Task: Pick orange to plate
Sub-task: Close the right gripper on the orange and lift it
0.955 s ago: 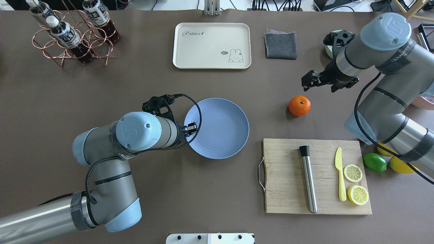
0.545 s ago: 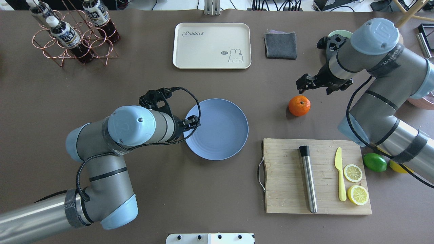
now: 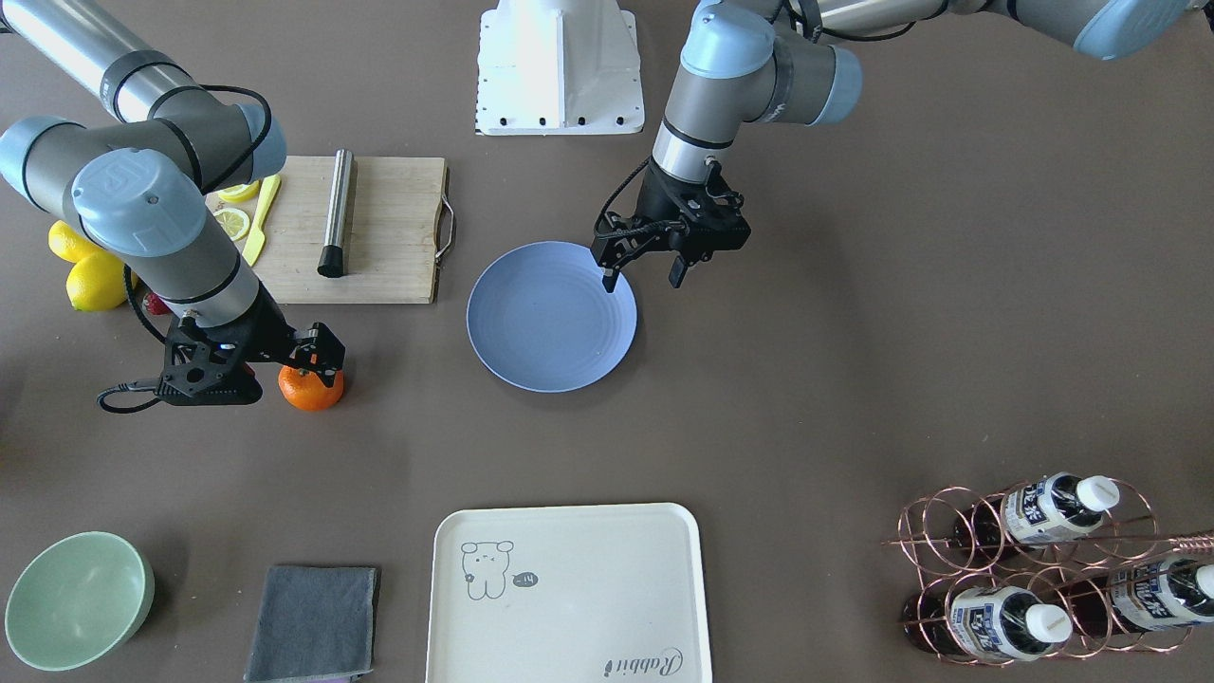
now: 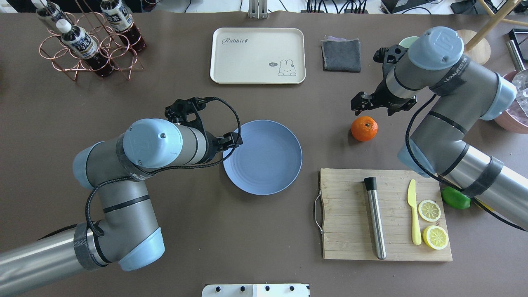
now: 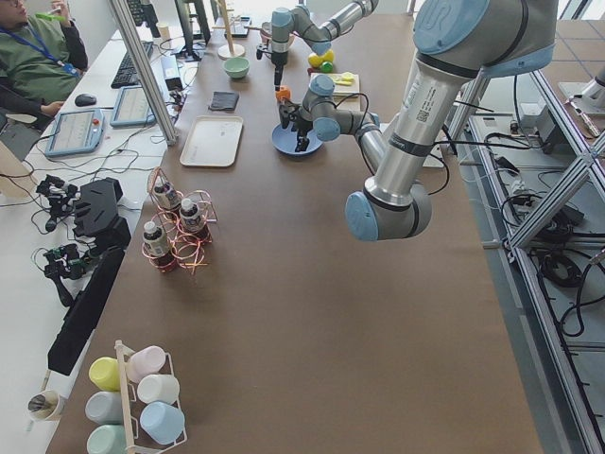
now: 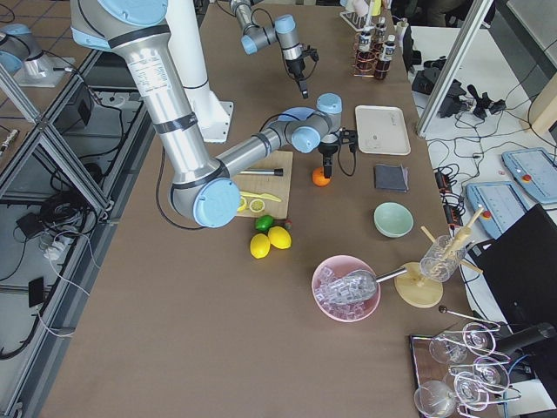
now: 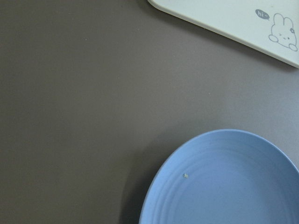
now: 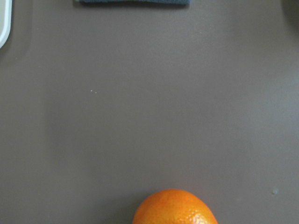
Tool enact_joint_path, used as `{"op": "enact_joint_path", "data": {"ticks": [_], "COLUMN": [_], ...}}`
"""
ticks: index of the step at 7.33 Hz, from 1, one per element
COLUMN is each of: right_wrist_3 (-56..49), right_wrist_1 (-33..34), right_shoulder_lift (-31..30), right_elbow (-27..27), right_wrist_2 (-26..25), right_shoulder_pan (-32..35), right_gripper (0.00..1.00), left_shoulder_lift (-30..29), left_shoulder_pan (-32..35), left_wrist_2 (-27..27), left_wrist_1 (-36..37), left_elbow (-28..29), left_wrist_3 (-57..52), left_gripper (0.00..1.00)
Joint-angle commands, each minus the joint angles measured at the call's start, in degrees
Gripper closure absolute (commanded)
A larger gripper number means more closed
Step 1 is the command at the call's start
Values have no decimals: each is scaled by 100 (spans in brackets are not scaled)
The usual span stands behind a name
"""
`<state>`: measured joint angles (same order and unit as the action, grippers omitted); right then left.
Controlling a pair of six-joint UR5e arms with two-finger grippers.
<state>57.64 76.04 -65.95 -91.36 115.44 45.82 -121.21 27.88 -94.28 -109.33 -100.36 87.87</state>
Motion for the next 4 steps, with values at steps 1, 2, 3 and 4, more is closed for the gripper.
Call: {"op": "enact_joint_path", "data": {"ticks": [1, 2, 3, 4], "right_wrist_3": [37, 2, 10, 45], "right_wrist_1": [-107, -107, -116, -177], "right_shoulder_lift": [-5, -14, 3, 3], "right_elbow": [180, 250, 312, 330], "right_wrist_2": [-205, -215, -250, -294], "right_shoulder_pan": [-144, -153, -170, -214], "right_gripper": [0, 0, 0, 0], "left_shoulder_lift": [1, 1, 9, 1], "left_shoulder_pan": [42, 42, 42, 33], "left_wrist_2": [-2, 6, 6, 6], "left_wrist_1": [0, 0, 0, 0], "left_elbow": [-1, -1, -1, -1], "left_wrist_3": [-15, -15, -15, -15], "left_gripper": [2, 2, 2, 2]}}
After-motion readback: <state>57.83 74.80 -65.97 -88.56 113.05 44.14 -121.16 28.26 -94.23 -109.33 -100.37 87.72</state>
